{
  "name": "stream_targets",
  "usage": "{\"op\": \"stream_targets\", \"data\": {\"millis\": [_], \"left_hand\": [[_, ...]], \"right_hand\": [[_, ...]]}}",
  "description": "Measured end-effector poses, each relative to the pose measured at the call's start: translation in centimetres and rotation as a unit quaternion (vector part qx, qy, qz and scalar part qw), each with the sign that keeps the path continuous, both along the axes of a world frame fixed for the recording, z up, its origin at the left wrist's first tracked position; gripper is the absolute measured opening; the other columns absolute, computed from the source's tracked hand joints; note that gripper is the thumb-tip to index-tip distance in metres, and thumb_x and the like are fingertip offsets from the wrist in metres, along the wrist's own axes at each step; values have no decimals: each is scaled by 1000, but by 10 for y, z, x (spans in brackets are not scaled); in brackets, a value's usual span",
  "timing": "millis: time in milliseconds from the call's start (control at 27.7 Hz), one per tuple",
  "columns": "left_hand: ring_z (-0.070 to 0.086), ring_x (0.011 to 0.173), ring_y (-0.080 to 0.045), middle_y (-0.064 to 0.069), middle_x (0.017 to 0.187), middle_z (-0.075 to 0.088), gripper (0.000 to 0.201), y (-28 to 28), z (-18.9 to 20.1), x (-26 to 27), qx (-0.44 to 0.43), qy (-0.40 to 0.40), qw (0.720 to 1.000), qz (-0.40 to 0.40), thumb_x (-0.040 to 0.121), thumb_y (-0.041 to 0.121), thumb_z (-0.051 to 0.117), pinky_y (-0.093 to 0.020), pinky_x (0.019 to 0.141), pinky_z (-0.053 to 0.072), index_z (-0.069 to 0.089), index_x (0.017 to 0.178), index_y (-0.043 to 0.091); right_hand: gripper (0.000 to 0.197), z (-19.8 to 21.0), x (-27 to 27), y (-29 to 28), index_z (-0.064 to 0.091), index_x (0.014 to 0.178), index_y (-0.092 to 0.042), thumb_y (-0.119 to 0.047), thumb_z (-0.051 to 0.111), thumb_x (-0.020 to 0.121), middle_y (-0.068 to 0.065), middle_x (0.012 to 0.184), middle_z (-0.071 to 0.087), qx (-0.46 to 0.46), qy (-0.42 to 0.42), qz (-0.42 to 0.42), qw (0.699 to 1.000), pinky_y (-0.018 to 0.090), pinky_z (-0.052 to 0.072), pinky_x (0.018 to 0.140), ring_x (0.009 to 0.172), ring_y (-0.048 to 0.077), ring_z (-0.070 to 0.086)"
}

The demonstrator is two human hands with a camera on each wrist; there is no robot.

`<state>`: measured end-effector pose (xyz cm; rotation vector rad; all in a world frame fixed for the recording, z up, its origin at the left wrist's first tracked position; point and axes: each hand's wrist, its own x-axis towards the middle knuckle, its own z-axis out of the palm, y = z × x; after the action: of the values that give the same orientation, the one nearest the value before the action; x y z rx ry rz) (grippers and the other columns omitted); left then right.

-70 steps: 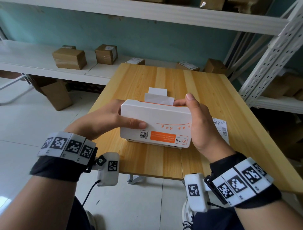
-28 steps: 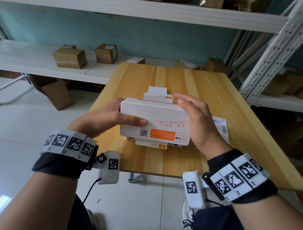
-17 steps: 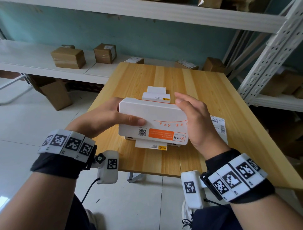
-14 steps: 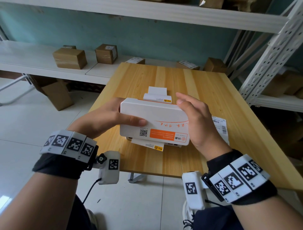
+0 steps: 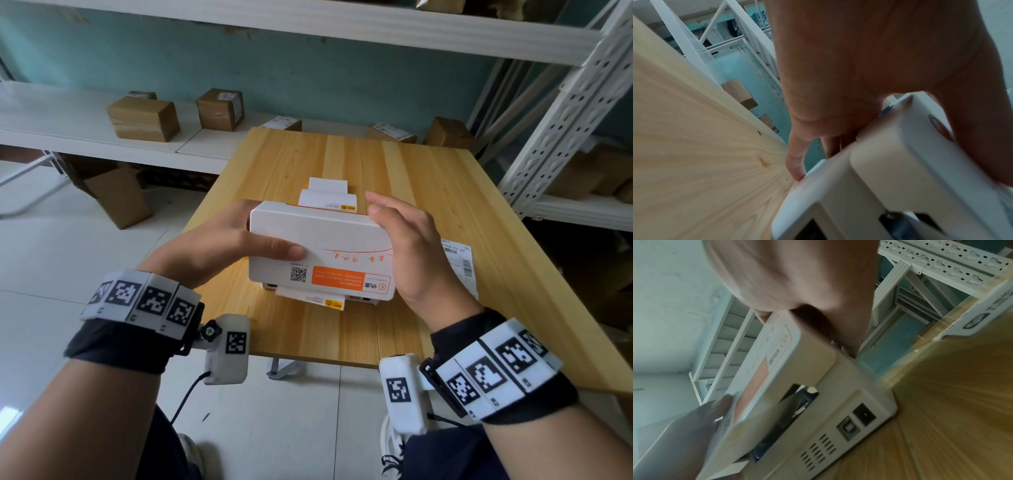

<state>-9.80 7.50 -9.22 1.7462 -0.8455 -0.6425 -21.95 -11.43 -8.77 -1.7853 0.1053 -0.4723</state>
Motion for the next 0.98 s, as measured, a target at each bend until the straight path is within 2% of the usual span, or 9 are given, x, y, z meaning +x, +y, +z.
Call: {"op": "stream_targets", "data": {"millis": [108, 217, 325, 434, 470, 614, 723, 831, 976], "left_hand": [[73, 104, -31, -11, 113, 77, 50, 0, 0, 1, -3, 2, 1000, -5, 76, 19, 76, -55, 95, 55, 67, 124, 11], [74, 101, -29, -10, 110, 78, 46, 0, -1, 1, 1, 1, 1000, 0, 76, 18, 74, -51, 91, 57, 68, 120, 10], [75, 99, -29, -10, 108, 79, 43, 0, 0, 1, 4, 1, 1000, 7, 75, 18, 75, -49, 90, 57, 69, 117, 10], [75, 98, -31, -11, 107, 79, 42, 0, -1, 1, 3, 3, 1000, 10, 74, 17, 75, -52, 91, 56, 70, 114, 8], [75, 98, -31, -12, 106, 79, 41, 0, -1, 1, 2, 3, 1000, 11, 74, 17, 75, -53, 91, 55, 70, 114, 8], [74, 99, -34, -13, 107, 78, 42, -1, -2, 0, -5, 9, 1000, 16, 74, 15, 76, -56, 93, 54, 70, 115, 6], [74, 100, -34, -14, 108, 78, 48, -1, -2, 0, -8, 13, 1000, 9, 71, 19, 80, -58, 94, 53, 70, 117, 6], [74, 101, -33, -13, 109, 78, 56, -1, -1, 0, -6, 17, 1000, 2, 68, 28, 81, -60, 96, 53, 69, 118, 7], [74, 100, -34, -13, 109, 78, 47, -1, -2, 1, -4, 15, 1000, 7, 73, 18, 78, -62, 95, 52, 68, 118, 6]], "right_hand": [[53, -2, 1, -1, 70, 68, -51, -20, 43, 102, -28, 73, 71, 1, 0, -3, 1000, 12, 46, 54, 69, -3, 66], [51, -3, 2, 0, 71, 68, -53, -24, 44, 101, -27, 73, 70, -1, 0, -4, 1000, 13, 45, 54, 67, -3, 65], [38, -5, 4, -2, 70, 72, -53, -35, 43, 91, -25, 74, 71, -4, 0, -8, 1000, 15, 45, 55, 68, -2, 65], [26, -9, 6, -5, 71, 91, -41, -40, 44, 88, -10, 81, 73, -3, 9, -25, 1000, 22, 50, 61, 79, 8, 69], [26, -10, 5, -6, 70, 92, -38, -39, 45, 90, -9, 81, 73, -2, 9, -26, 1000, 22, 51, 61, 79, 10, 69], [50, -9, 4, -6, 73, 73, -48, -24, 41, 102, -18, 72, 72, -3, 11, -8, 1000, 18, 49, 56, 70, 1, 68], [47, -8, 4, -4, 73, 72, -49, -28, 42, 99, -17, 71, 72, -11, 16, -18, 1000, 24, 49, 59, 70, 4, 67], [36, -7, 4, -3, 74, 73, -39, -38, 42, 90, -6, 73, 71, -20, 20, -47, 998, 35, 46, 62, 72, 19, 66], [41, -9, 5, -4, 68, 83, -11, -42, 42, 88, 9, 78, 66, -20, 27, -59, 998, 40, 45, 63, 77, 30, 63]]}}
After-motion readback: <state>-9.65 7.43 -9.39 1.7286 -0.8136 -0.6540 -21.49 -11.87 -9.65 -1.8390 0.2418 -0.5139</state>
